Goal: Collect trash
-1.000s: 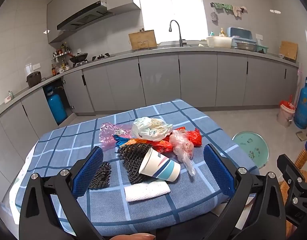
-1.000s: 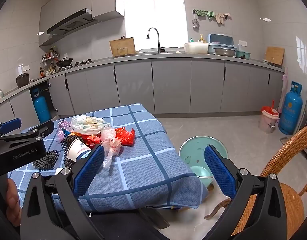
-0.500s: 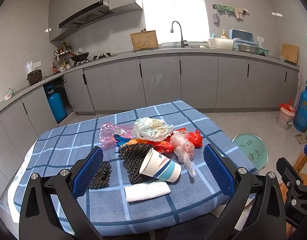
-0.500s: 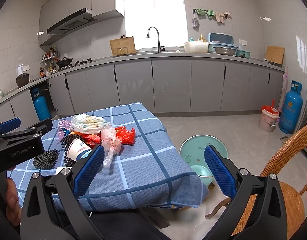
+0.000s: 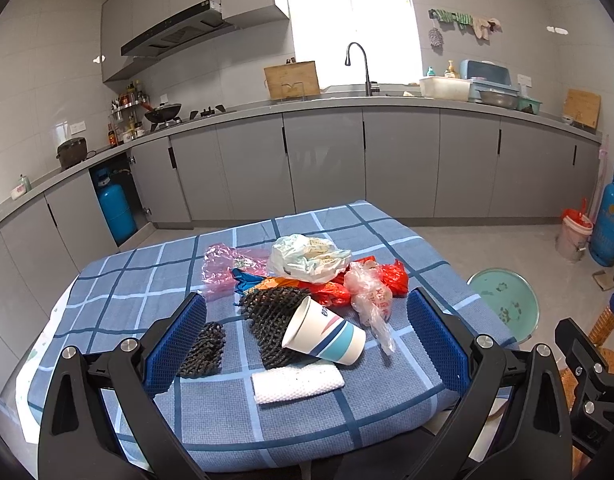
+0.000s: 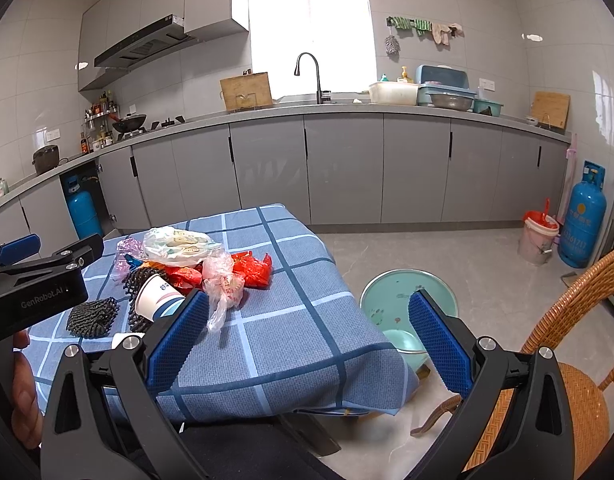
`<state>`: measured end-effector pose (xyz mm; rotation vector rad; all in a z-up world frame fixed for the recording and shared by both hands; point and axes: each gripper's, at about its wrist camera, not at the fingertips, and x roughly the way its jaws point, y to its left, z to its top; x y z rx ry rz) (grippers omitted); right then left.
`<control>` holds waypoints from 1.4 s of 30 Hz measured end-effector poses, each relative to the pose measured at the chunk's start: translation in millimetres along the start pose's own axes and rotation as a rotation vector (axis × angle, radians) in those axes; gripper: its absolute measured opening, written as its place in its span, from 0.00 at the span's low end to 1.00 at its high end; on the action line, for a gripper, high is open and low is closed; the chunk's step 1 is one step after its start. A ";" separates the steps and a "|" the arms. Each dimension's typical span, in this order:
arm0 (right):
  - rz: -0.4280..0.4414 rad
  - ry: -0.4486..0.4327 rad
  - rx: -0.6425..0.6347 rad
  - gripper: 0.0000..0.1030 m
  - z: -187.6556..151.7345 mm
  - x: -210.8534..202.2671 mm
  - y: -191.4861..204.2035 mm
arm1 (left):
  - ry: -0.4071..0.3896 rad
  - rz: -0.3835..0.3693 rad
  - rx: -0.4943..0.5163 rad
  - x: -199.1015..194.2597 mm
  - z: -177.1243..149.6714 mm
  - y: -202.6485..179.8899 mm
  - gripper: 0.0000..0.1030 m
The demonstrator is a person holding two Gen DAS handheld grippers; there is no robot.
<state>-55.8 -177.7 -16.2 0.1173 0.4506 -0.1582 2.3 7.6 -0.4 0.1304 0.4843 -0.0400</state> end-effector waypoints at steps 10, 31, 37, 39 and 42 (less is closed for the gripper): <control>0.000 0.001 0.000 0.96 0.3 0.1 -0.4 | -0.002 -0.004 0.002 -0.4 -0.1 -0.5 0.96; -0.001 0.001 0.003 0.96 -8.6 6.4 1.1 | -0.003 -0.006 0.010 -3.1 1.9 -3.6 0.96; -0.001 0.002 0.004 0.96 -10.3 7.7 1.2 | -0.002 -0.006 0.011 -3.1 1.8 -3.9 0.96; -0.001 0.002 0.005 0.96 -9.4 7.3 0.0 | -0.002 -0.006 0.011 -3.3 2.1 -4.1 0.96; -0.001 0.003 0.005 0.96 -8.7 7.2 -0.1 | -0.003 -0.006 0.010 -3.1 1.8 -3.9 0.96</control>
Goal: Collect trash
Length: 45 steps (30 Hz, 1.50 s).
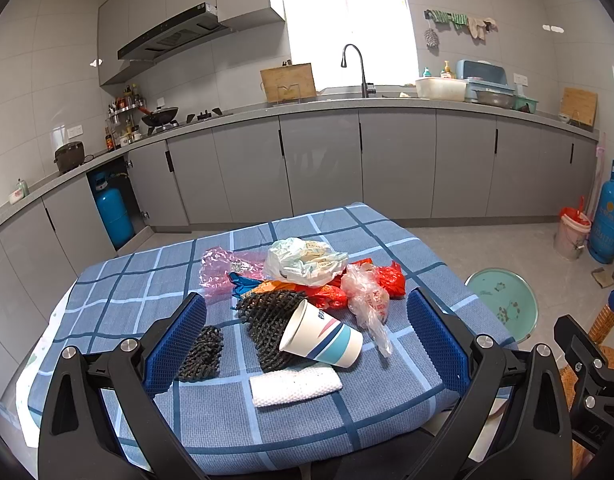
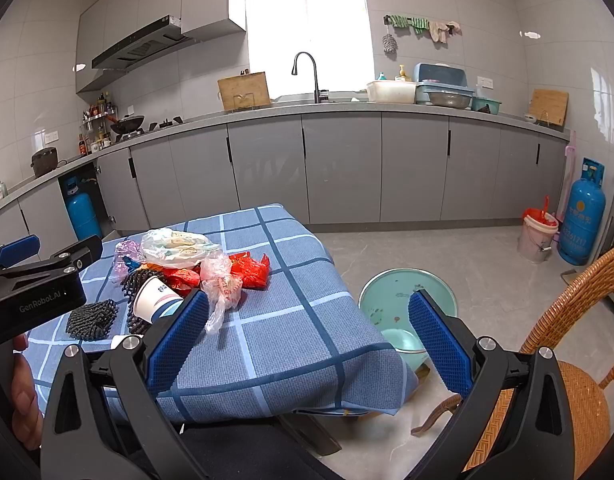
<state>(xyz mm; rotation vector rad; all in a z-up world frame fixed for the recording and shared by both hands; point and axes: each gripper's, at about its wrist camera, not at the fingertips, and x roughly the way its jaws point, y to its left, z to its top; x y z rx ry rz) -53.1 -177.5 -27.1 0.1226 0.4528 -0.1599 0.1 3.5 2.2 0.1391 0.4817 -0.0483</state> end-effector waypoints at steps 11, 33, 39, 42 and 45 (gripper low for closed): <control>0.005 0.018 0.007 0.96 0.7 2.9 -1.4 | 0.002 0.002 0.000 0.4 2.2 -0.7 0.96; -0.032 0.074 -0.104 0.96 3.1 93.5 24.8 | 0.219 0.217 -0.097 89.8 -56.2 101.6 0.96; 0.015 0.096 -0.140 0.96 3.9 125.8 49.8 | 0.265 0.277 -0.124 106.6 -65.1 121.4 0.96; 0.052 0.118 -0.160 0.96 3.0 142.0 62.7 | 0.296 0.310 -0.142 116.9 -70.9 137.4 0.96; 0.096 0.135 -0.189 0.96 0.6 154.6 79.1 | 0.339 0.322 -0.151 131.8 -78.4 147.6 0.96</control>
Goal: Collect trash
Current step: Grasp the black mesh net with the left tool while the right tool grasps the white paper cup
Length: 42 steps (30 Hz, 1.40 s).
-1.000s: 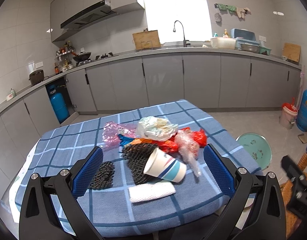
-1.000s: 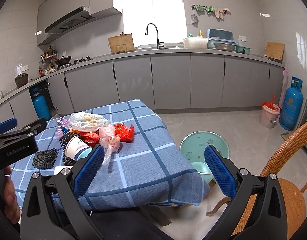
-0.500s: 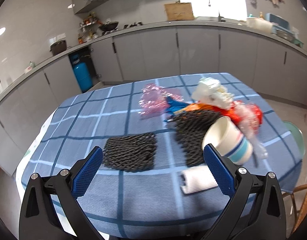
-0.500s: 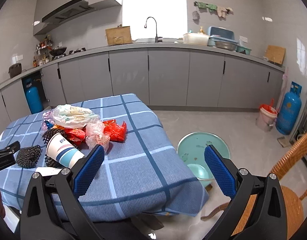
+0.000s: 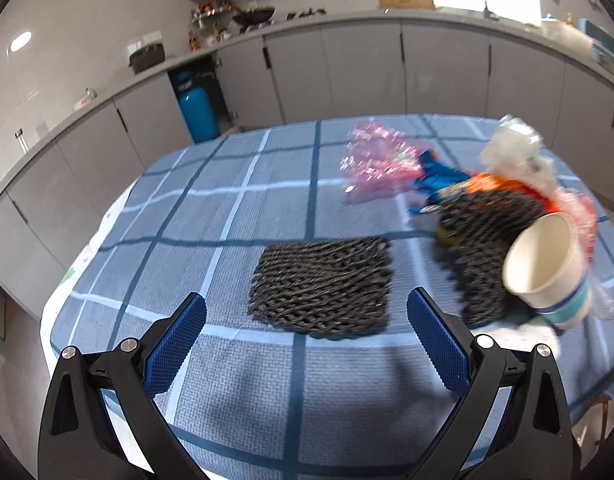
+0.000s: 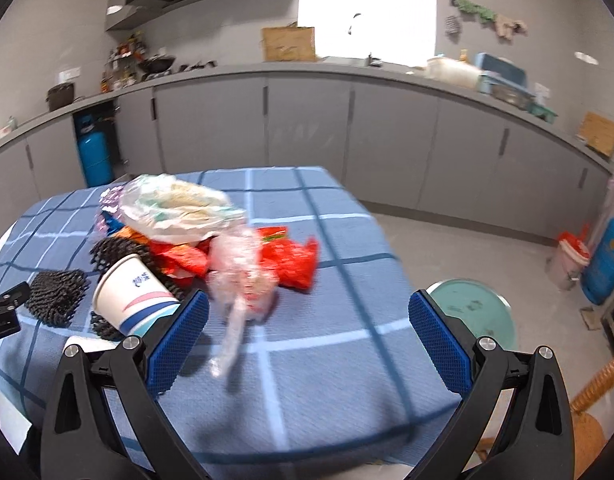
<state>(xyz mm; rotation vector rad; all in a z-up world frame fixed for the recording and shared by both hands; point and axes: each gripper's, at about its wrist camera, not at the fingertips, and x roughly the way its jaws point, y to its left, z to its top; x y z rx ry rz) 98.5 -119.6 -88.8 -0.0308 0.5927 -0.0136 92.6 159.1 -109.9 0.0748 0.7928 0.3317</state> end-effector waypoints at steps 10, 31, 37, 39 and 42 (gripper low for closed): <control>0.168 -0.012 -0.133 0.96 10.9 22.3 58.5 | 0.079 -0.028 0.019 43.1 1.0 -12.3 0.96; 0.384 0.059 -0.237 0.86 6.5 43.8 96.8 | 0.130 -0.107 0.020 76.4 -6.4 -19.5 0.28; 0.425 0.144 -0.262 0.87 -2.9 56.8 103.1 | 0.116 -0.096 0.031 73.6 -5.8 -16.2 0.14; 0.439 0.160 -0.262 0.79 -5.0 58.5 104.3 | 0.096 -0.082 0.039 68.4 -5.3 -15.5 0.14; 0.463 0.179 -0.267 0.71 -6.4 60.0 106.2 | 0.075 -0.073 0.045 62.0 -4.1 -14.5 0.14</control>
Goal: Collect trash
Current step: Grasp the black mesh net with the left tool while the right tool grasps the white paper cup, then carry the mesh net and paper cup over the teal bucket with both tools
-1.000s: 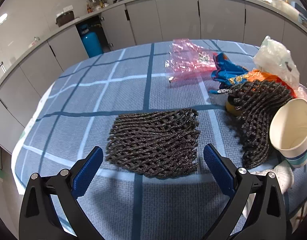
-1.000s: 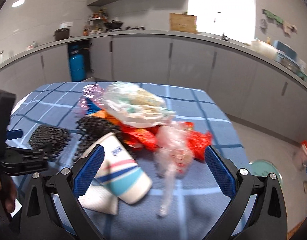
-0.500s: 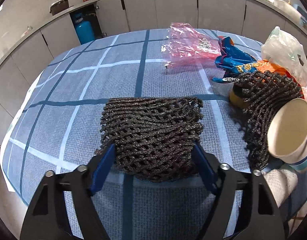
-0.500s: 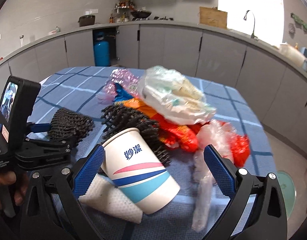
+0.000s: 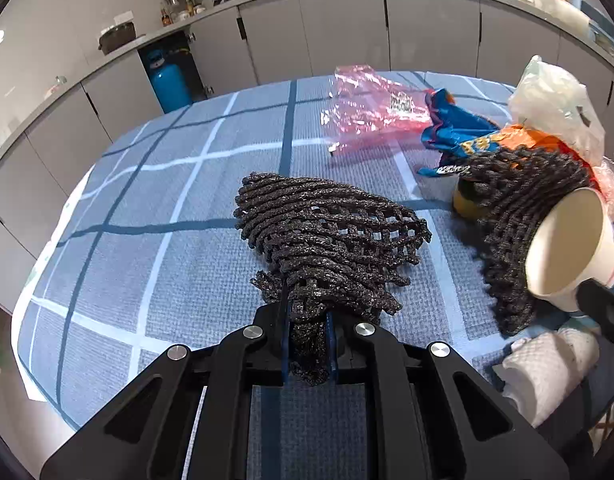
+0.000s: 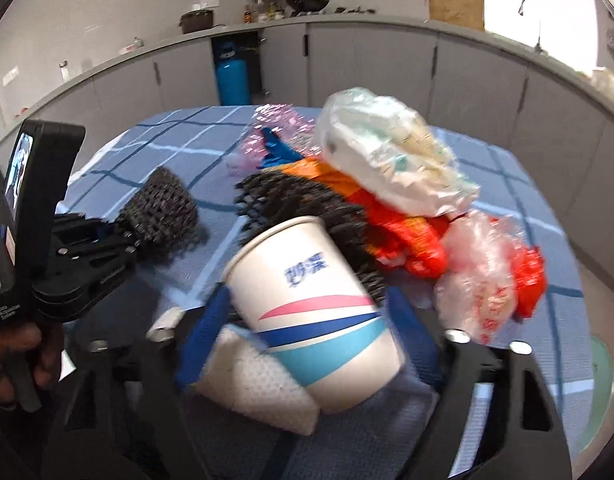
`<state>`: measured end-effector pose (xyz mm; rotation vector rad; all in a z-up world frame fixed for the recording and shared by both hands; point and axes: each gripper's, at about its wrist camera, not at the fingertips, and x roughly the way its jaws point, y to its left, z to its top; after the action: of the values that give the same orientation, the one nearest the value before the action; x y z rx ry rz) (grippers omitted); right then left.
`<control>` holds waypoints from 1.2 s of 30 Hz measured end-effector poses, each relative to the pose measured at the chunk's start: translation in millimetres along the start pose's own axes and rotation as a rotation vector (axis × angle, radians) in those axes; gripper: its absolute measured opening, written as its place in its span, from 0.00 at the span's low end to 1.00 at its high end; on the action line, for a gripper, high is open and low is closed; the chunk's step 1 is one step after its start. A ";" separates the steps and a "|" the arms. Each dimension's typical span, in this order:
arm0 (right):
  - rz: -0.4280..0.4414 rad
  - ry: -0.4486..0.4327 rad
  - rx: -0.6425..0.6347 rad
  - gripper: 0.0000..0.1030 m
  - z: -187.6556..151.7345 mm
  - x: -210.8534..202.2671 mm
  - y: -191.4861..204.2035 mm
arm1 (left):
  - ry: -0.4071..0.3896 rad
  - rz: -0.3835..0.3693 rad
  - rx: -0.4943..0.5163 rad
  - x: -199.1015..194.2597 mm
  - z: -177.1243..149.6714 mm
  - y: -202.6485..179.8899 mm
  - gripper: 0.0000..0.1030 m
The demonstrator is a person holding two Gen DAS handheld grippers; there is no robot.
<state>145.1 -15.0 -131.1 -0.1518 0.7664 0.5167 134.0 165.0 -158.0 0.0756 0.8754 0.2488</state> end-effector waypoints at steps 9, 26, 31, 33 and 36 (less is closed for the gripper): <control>0.027 -0.032 0.009 0.51 0.2 -10.5 2.6 | -0.067 0.021 0.019 -22.7 7.2 0.3 0.14; 0.038 0.026 0.005 0.59 -1.7 -3.4 5.3 | -0.077 0.010 0.048 -29.1 6.2 -5.5 0.14; 0.050 -0.007 -0.003 0.55 0.2 -9.9 8.4 | -0.082 0.019 0.038 -29.7 8.1 -1.5 0.14; 0.059 -0.045 -0.008 0.55 0.8 -21.7 11.7 | -0.097 0.023 0.026 -35.7 10.9 1.2 0.14; 0.065 -0.101 -0.016 0.55 3.6 -42.0 15.9 | -0.145 0.037 0.014 -54.5 16.3 4.9 0.14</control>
<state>114.2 -16.5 -98.4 -0.1148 0.6699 0.5879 112.2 156.9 -105.9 0.1212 0.7322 0.2691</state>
